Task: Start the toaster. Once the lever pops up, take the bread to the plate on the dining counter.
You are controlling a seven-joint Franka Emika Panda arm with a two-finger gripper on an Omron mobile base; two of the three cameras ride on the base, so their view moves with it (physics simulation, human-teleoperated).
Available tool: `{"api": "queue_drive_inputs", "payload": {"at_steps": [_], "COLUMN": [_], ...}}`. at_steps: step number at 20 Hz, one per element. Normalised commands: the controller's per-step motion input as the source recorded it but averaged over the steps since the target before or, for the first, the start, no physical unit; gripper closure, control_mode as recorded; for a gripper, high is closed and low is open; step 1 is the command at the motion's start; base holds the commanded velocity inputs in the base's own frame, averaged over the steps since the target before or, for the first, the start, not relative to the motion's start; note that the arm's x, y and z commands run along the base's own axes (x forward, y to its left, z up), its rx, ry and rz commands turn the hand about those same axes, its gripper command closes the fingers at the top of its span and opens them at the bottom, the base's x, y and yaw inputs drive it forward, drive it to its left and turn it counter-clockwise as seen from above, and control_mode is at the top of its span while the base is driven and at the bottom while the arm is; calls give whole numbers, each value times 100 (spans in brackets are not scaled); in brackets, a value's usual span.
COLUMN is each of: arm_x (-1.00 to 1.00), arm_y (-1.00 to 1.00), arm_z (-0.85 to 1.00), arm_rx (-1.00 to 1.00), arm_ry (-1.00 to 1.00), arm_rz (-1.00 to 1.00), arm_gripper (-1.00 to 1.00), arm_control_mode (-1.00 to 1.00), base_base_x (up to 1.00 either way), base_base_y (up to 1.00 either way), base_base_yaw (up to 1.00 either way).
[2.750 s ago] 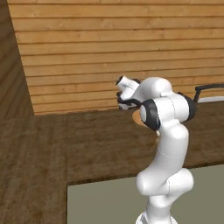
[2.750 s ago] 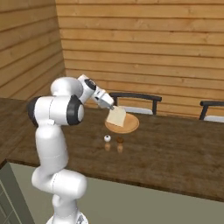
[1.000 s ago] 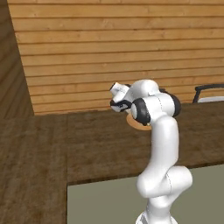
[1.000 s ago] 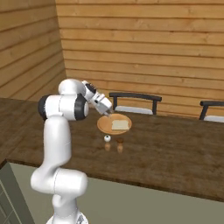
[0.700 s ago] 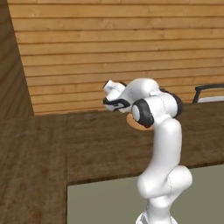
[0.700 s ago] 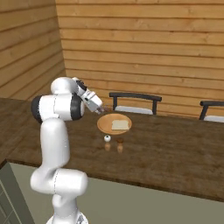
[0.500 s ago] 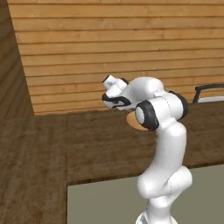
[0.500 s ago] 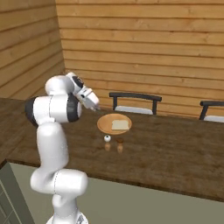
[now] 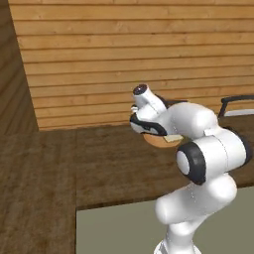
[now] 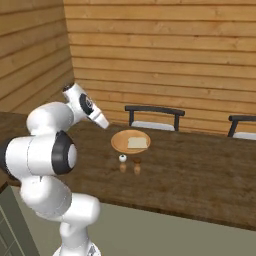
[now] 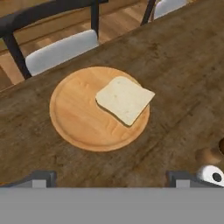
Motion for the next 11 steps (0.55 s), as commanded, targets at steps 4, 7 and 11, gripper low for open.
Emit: {"api": "queue_drive_inputs", "payload": {"at_steps": [4, 7, 11], "arm_x": [-65, -82, -91], "arm_y": [2, 0, 0], "arm_z": [2, 26, 52], "arm_rx": [32, 30, 29], "arm_ry": [-76, -65, -56], "arm_rz": [9, 8, 7], "arm_gripper": [-100, -100, -100], "arm_control_mode": [-100, -100, -100], "base_base_x": [0, 0, 0], "base_base_y": [0, 0, 0], "base_base_yaw": [0, 0, 0]}}
